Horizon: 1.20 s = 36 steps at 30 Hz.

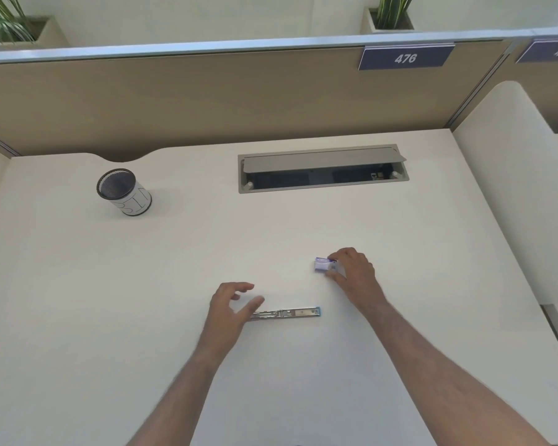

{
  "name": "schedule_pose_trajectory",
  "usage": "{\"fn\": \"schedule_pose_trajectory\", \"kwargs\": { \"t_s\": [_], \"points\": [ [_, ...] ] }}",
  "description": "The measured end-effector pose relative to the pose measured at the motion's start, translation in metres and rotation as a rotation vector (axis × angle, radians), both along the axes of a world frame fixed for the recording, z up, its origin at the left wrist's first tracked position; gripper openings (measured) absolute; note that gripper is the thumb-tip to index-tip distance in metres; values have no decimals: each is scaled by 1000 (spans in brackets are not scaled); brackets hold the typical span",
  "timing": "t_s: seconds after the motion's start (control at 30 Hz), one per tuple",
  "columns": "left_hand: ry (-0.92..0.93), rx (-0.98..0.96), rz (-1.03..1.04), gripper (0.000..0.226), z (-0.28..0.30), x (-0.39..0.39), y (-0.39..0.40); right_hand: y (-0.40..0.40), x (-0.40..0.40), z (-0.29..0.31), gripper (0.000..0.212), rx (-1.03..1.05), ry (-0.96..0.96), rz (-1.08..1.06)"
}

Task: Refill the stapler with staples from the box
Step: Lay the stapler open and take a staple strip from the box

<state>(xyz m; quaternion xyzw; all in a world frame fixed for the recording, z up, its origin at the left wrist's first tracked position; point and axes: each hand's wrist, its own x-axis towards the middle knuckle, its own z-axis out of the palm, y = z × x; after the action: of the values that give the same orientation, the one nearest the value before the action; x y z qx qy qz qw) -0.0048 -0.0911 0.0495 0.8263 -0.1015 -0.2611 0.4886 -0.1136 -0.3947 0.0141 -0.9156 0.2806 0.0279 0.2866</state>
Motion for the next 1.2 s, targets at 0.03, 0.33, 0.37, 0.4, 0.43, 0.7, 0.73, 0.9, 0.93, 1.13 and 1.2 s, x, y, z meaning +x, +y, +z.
{"fn": "schedule_pose_trajectory", "kwargs": {
  "t_s": [0.03, 0.33, 0.37, 0.4, 0.43, 0.7, 0.73, 0.9, 0.93, 1.13, 1.2],
  "points": [
    [5, -20, 32, 18, 6, 1, -5, 3, 0, 3, 28, 16, -18, -1],
    [58, -187, -125, 44, 62, 1, -38, 55, 1, 75, 31, 210, -155, 161],
    [50, -188, -149, 47, 65, -1, -39, 60, 0, 82, 31, 227, -164, 171],
    [37, -193, -156, 48, 68, -2, -39, 65, -1, 87, 31, 241, -172, 176],
    [15, -201, -151, 48, 71, -3, -39, 69, -2, 92, 31, 251, -180, 177],
    [-196, -181, -142, 37, 84, -7, -28, 86, -1, 126, 32, 292, -226, 190],
    [-196, -189, -131, 36, 86, -7, -27, 88, 0, 129, 32, 297, -230, 189],
    [-162, -246, -93, 34, 93, -8, -17, 94, 2, 138, 32, 339, -266, 174],
    [-141, -262, -72, 34, 94, -9, -16, 96, 2, 139, 33, 350, -282, 166],
    [-62, -291, -1, 33, 97, -12, -12, 102, 2, 146, 35, 494, -370, 47],
    [-46, -288, -4, 33, 97, -12, -11, 103, 1, 146, 33, 598, -373, -17]
  ]
}}
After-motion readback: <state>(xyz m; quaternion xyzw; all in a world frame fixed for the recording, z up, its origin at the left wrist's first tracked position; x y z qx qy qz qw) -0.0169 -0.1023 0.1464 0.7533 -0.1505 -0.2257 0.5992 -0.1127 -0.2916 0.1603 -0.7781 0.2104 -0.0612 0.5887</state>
